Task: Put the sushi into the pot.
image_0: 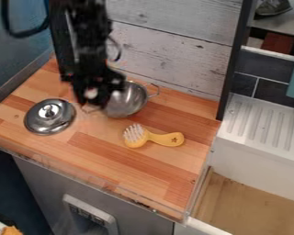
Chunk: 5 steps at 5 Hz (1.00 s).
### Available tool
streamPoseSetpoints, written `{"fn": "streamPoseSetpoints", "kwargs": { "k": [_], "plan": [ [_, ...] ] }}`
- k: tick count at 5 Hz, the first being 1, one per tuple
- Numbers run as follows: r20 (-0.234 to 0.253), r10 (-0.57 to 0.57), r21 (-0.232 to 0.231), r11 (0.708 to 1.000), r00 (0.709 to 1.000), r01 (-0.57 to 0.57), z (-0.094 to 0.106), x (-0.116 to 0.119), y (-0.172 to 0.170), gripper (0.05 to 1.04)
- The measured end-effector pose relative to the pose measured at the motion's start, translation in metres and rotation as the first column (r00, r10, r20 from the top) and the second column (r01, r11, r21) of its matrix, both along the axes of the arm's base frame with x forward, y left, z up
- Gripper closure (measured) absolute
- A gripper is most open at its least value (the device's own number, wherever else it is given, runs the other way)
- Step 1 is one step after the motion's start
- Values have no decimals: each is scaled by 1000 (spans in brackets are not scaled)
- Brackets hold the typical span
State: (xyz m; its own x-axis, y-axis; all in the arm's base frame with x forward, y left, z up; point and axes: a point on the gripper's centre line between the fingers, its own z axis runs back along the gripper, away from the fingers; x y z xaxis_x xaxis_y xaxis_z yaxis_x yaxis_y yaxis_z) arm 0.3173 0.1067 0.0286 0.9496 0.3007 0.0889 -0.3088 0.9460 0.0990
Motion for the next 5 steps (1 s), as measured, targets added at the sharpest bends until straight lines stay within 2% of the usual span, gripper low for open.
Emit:
{"fn": "streamPoseSetpoints", "kwargs": {
  "k": [1,2,3,4,5],
  "plan": [
    [-26,-36,-10,999,999,36,-10,20,-15,567],
    [-42,-41,2,999,998,41,-20,34,-21,567],
    [-80,-34,27,999,996,37,-35,42,-17,567],
    [-103,-23,40,999,994,27,-43,45,-13,516],
    [-140,-3,58,998,990,11,-49,44,-10,214]
  ]
}}
